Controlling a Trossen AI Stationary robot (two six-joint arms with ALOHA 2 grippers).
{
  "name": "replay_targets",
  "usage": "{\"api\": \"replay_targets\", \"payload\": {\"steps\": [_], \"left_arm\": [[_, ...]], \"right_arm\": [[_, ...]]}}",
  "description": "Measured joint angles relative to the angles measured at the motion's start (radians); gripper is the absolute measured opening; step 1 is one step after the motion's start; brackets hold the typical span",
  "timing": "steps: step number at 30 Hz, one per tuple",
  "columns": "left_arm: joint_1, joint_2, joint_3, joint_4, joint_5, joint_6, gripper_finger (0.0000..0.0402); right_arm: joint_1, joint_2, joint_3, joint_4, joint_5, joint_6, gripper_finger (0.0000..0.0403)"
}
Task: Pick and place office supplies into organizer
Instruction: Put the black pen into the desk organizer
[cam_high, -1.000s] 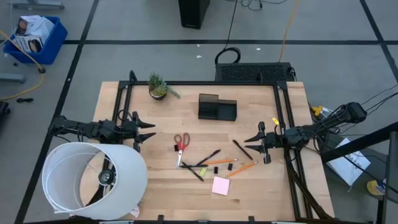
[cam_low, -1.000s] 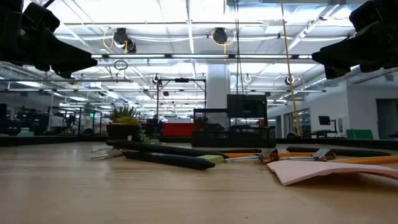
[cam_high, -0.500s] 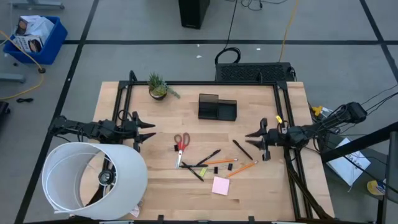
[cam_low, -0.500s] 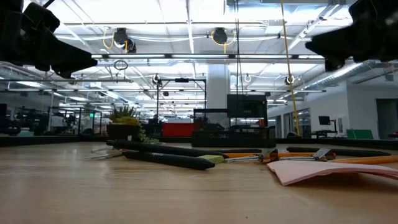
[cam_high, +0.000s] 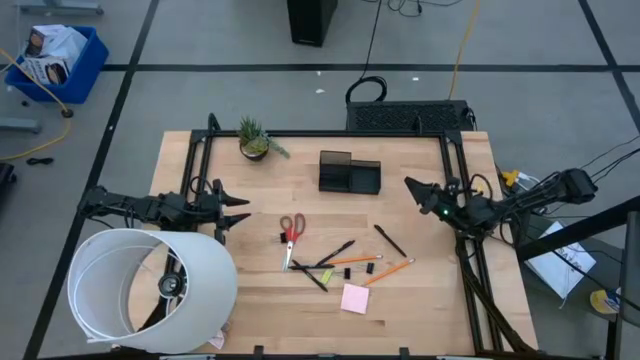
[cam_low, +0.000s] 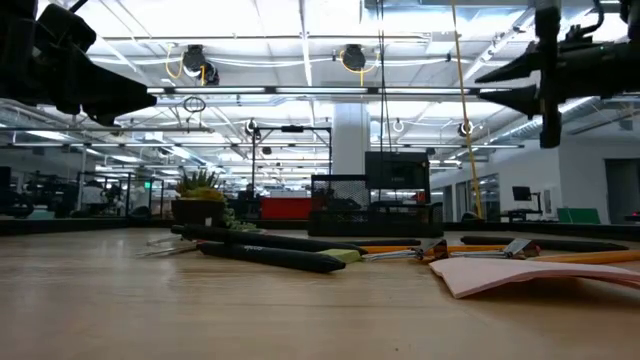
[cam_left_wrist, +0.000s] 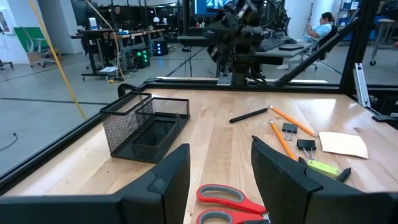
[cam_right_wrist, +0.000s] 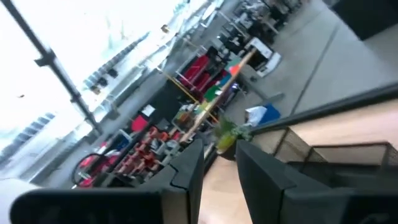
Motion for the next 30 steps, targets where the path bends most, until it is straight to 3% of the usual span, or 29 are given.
{"api": "replay_targets", "payload": {"steps": [5,10,15,20,22,27,30], "left_arm": [[0.0,0.0,0.0,0.016,0.0,0.0,0.0175],[0.0,0.0,0.0,0.059,0.0,-0.028,0.0175],[0.0,0.0,0.0,0.088,0.007,-0.258,0.0175],[0.0,0.0,0.0,0.101,0.008,-0.637,0.0175],[0.0,0.0,0.0,0.103,0.008,-0.747,0.0175],[0.001,0.0,0.0,0.145,-0.037,-0.757,0.0175],[0.001,0.0,0.0,0.158,-0.037,-0.823,0.0175]], "right_arm": [[-0.023,0.06,0.0,-0.014,-0.006,0.025,0.0089],[-0.029,0.135,0.0,0.0,-0.136,0.021,0.0089],[-0.008,0.244,0.0,0.064,-0.335,-0.034,0.0089],[0.025,0.363,0.007,0.166,-0.372,-0.09,0.0089],[0.027,0.395,0.02,0.17,-0.372,-0.03,0.0089],[0.099,0.494,0.092,0.163,-0.383,0.212,0.0089],[0.163,0.571,0.197,0.187,-0.341,0.152,0.0089]]}}
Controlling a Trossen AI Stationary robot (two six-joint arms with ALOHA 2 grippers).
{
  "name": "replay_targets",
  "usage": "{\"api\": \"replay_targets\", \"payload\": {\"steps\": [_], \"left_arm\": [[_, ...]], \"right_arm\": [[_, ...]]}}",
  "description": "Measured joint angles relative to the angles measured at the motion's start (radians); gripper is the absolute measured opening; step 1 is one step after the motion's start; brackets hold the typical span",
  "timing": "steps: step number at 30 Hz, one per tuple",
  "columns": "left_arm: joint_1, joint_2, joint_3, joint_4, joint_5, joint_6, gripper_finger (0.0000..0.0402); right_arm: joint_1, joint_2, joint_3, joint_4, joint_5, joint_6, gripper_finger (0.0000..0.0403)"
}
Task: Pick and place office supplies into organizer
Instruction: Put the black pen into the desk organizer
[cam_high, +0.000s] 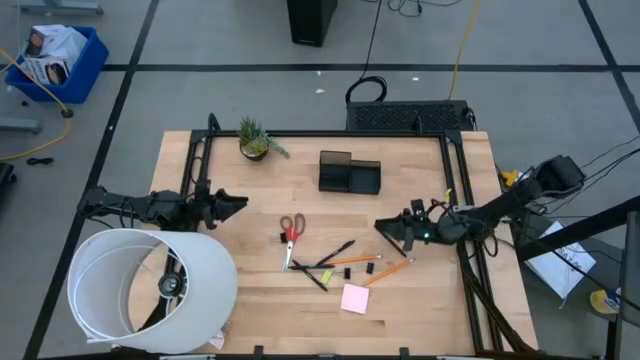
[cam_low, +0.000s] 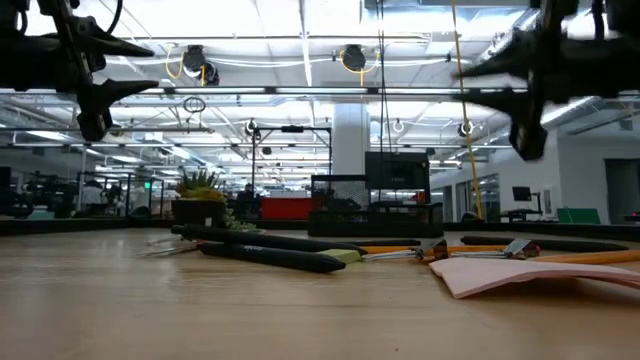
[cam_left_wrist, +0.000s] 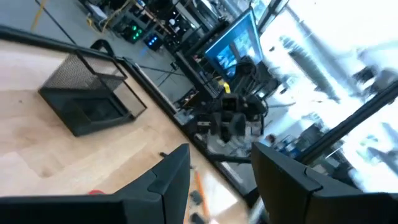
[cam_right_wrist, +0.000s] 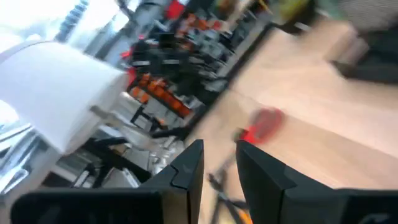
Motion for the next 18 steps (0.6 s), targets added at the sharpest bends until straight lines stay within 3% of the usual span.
{"api": "replay_targets", "payload": {"steps": [4,10,18], "left_arm": [[0.0,0.0,0.0,-0.006,0.009,-0.027,0.0175],[-0.001,0.006,0.0,-0.009,0.071,0.064,0.0175],[-0.001,0.007,0.0,-0.055,0.024,0.246,0.0175]], "right_arm": [[0.058,0.13,0.139,-0.011,0.025,-0.165,0.0089],[0.104,0.298,0.283,-0.009,0.025,-0.349,0.0089],[0.106,0.472,0.31,0.038,0.025,-0.226,0.0089]]}}
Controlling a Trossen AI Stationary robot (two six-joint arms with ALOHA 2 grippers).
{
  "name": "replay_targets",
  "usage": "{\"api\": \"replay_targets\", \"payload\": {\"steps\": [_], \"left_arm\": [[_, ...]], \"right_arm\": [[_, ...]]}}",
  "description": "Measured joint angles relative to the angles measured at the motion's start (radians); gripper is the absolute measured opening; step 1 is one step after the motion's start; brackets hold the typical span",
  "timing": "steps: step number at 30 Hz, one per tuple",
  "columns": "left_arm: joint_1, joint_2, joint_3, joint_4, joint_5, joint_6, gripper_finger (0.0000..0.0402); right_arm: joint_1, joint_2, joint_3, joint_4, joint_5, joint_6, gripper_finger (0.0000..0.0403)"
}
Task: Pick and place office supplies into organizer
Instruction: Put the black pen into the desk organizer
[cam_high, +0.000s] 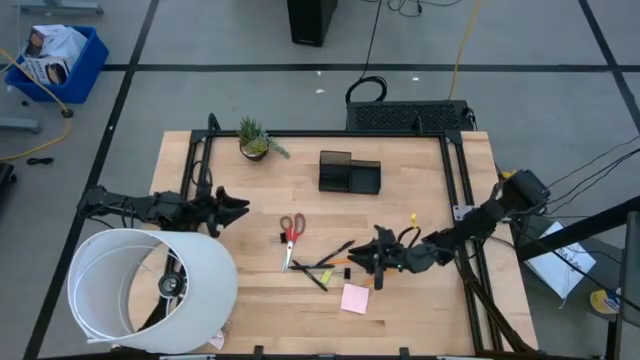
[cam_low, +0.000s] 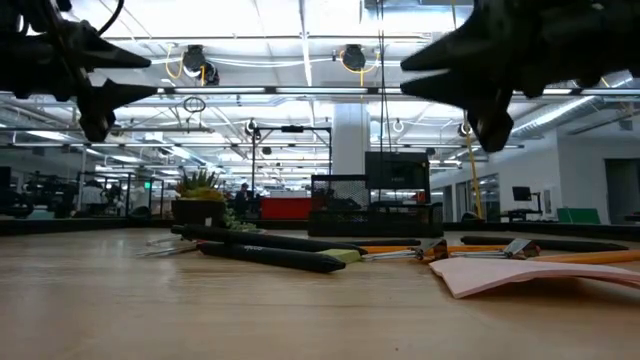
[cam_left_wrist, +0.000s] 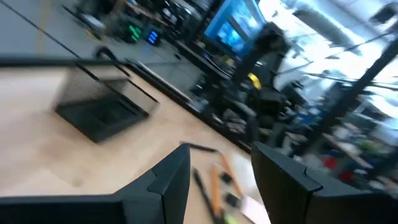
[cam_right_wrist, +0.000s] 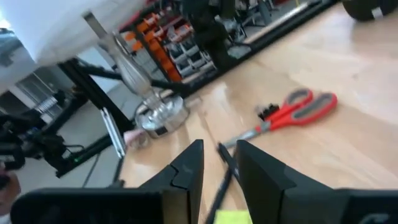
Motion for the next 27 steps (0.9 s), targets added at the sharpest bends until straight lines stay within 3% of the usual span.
{"api": "replay_targets", "payload": {"steps": [6,10,15,23,27], "left_arm": [[0.0,0.0,0.0,-0.003,-0.047,0.011,0.0175],[0.0,0.0,0.0,-0.038,0.06,-0.049,0.0175],[0.0,0.001,0.001,-0.118,0.154,-0.144,0.0175],[0.0,0.026,0.001,-0.05,0.103,-0.071,0.0175],[0.0,0.031,0.0,-0.056,0.133,0.055,0.0175]], "right_arm": [[-0.003,0.084,0.007,0.128,0.0,0.046,0.0089],[-0.003,0.155,0.081,0.216,-0.001,-0.05,0.0089],[-0.004,0.262,0.256,0.183,-0.002,-0.192,0.0089],[-0.033,0.369,0.39,0.141,-0.01,-0.38,0.0089],[-0.037,0.378,0.406,0.053,-0.075,-0.478,0.0089]]}}
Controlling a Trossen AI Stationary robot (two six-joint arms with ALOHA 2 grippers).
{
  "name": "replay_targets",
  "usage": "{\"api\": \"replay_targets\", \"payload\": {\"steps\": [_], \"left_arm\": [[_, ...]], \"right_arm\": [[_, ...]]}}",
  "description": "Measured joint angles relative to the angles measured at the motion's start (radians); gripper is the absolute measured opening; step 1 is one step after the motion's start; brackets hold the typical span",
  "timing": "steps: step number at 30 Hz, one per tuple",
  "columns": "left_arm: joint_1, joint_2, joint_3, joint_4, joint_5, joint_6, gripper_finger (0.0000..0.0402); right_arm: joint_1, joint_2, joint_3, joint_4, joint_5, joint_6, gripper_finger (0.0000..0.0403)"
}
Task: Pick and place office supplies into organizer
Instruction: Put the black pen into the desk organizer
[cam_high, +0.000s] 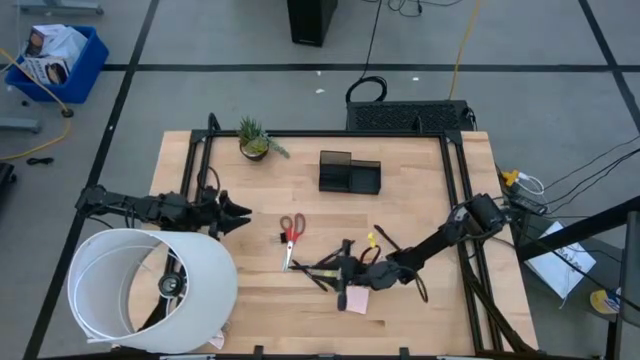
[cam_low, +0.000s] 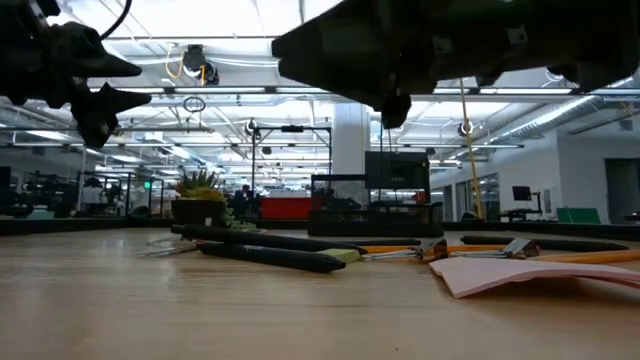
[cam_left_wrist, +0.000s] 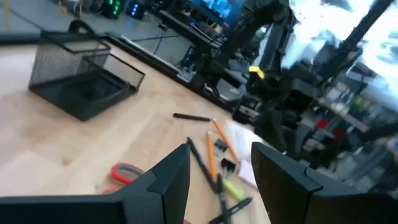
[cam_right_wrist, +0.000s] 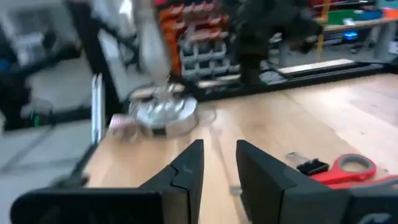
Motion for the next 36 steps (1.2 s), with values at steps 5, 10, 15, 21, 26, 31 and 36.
{"api": "replay_targets", "payload": {"steps": [5,10,15,21,26,31,36], "left_arm": [[0.001,0.009,0.0,-0.005,0.002,-0.012,0.0175],[0.001,0.043,0.0,-0.039,0.005,-0.015,0.0175],[0.001,0.087,0.0,-0.048,-0.09,0.0,0.0175],[0.001,0.152,0.0,-0.048,-0.136,-0.009,0.0175],[0.0,0.205,0.0,-0.048,-0.139,-0.039,0.0175],[0.0,0.244,-0.001,-0.044,-0.082,-0.049,0.0175],[0.001,0.253,-0.002,0.043,-0.151,0.031,0.0175]], "right_arm": [[-0.012,0.001,0.043,-0.199,-0.008,0.039,0.0089],[-0.059,-0.001,0.106,-0.404,-0.073,0.091,0.009],[-0.087,-0.001,0.133,-0.453,-0.11,0.039,0.0118],[-0.119,-0.001,0.167,-0.454,-0.143,-0.085,0.0168],[-0.14,-0.002,0.22,-0.554,-0.184,-0.078,0.0175],[-0.168,-0.001,0.241,-0.658,-0.166,-0.077,0.0174],[-0.185,0.0,0.242,-0.674,-0.224,-0.082,0.0172]]}}
